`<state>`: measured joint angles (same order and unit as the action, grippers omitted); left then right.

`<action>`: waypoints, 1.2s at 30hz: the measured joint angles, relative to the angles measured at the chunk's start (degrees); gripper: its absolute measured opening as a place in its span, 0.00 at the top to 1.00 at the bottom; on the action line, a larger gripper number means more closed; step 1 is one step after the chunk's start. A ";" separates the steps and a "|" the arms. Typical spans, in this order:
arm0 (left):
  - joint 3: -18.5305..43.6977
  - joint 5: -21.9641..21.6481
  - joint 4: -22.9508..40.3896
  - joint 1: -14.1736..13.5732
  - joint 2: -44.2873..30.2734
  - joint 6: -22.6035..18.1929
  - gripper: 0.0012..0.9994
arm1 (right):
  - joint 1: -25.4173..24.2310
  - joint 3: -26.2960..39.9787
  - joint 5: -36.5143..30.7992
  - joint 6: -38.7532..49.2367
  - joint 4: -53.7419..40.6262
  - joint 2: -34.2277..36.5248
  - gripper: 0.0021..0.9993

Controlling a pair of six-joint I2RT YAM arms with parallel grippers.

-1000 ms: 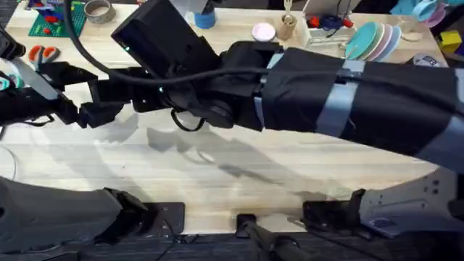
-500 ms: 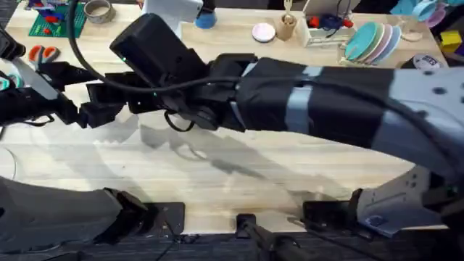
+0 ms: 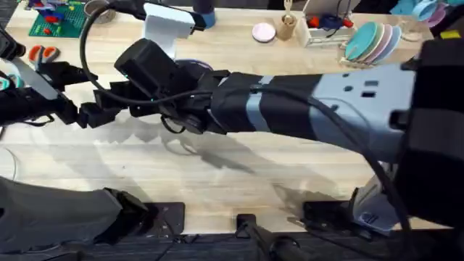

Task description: Unzip the bag, pick up the pens from the table one at a time and place them inside, then zip the bag closed.

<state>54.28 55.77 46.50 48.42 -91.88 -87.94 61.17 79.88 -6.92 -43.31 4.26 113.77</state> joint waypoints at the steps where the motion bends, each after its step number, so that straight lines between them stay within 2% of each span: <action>1: 0.00 0.00 0.00 0.00 0.00 0.00 0.01 | -0.12 0.00 -0.59 0.00 0.35 0.25 0.00; 9: 0.00 0.00 0.00 0.00 0.00 0.00 0.01 | -1.57 0.00 -4.71 -0.04 2.76 1.56 0.00; 24: 0.00 0.00 0.00 0.00 0.00 0.00 0.01 | -3.78 0.02 -5.73 -0.39 7.99 4.97 0.01; 30: 0.00 0.00 0.00 0.00 0.00 0.00 0.01 | -4.36 0.02 -6.17 -1.33 7.90 5.37 0.20; 36: 0.00 0.00 0.00 0.00 0.00 -0.02 0.01 | -5.14 0.02 -7.04 -2.58 7.53 5.75 0.52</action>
<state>54.28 55.77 46.50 48.42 -91.88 -87.96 56.03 79.90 -13.97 -45.89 11.79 119.52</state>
